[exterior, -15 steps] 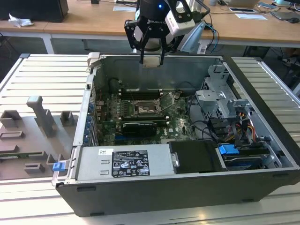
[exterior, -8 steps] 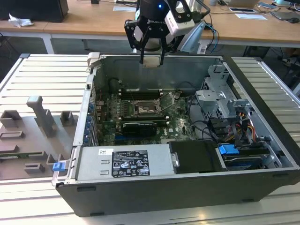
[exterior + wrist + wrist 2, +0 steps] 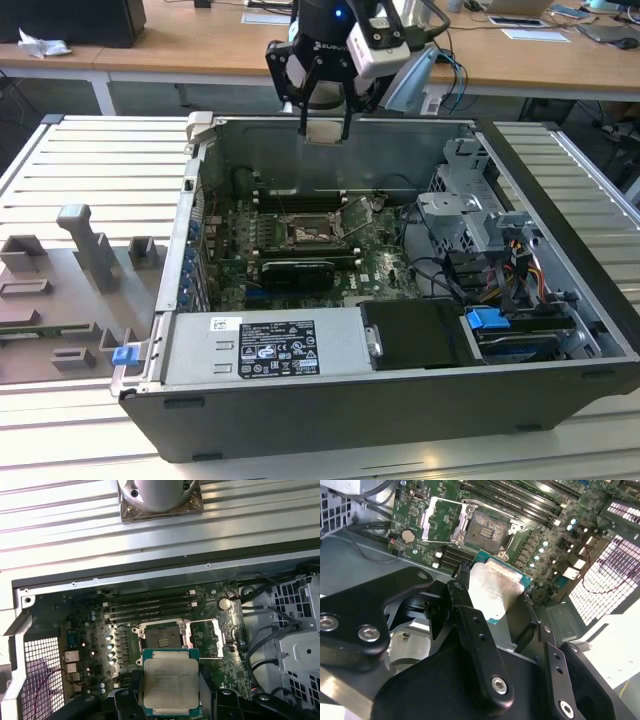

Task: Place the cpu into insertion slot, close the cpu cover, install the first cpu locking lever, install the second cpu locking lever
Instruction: 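Place the cpu into insertion slot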

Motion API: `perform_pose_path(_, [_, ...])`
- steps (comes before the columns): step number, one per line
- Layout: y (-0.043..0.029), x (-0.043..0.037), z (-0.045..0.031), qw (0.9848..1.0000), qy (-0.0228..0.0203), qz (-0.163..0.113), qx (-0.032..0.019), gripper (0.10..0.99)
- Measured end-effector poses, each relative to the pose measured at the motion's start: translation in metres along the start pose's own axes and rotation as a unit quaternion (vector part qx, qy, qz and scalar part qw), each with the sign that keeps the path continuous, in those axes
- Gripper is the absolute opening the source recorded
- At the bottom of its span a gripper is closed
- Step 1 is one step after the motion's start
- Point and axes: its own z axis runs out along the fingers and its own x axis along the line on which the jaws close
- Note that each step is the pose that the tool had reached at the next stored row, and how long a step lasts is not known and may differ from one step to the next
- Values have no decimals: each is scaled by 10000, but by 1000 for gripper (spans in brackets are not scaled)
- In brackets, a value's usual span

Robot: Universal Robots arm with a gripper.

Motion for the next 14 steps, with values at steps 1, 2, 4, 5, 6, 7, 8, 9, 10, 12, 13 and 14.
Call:
perform_pose_path(1, [0, 0, 0, 10000, -8, 89, -2, 537])
perform_pose_path(2, [0, 0, 1, 9999, -14, 155, -3, 537])
perform_pose_path(4, [0, 0, 1, 9998, -20, 221, -4, 537])
perform_pose_path(5, [0, 0, 1, 9996, -24, 268, -5, 537])
perform_pose_path(6, [0, 0, 2, 9995, -28, 308, -6, 537])
perform_pose_path(7, [0, 0, 2, 9994, -32, 355, -7, 537])
perform_pose_path(8, [0, 0, 2, 9992, -35, 394, -8, 537])
perform_pose_path(9, [0, 0, 2, 9990, -39, 436, -9, 537])
perform_pose_path(10, [0, 0, 2, 9989, -42, 468, -9, 537])
perform_pose_path(12, [0, 0, 3, 9987, -46, 511, -10, 537])
perform_pose_path(13, [0, 0, 2, 9986, -47, 529, -10, 537])
perform_pose_path(14, [0, 0, 3, 9984, -50, 557, -11, 537])
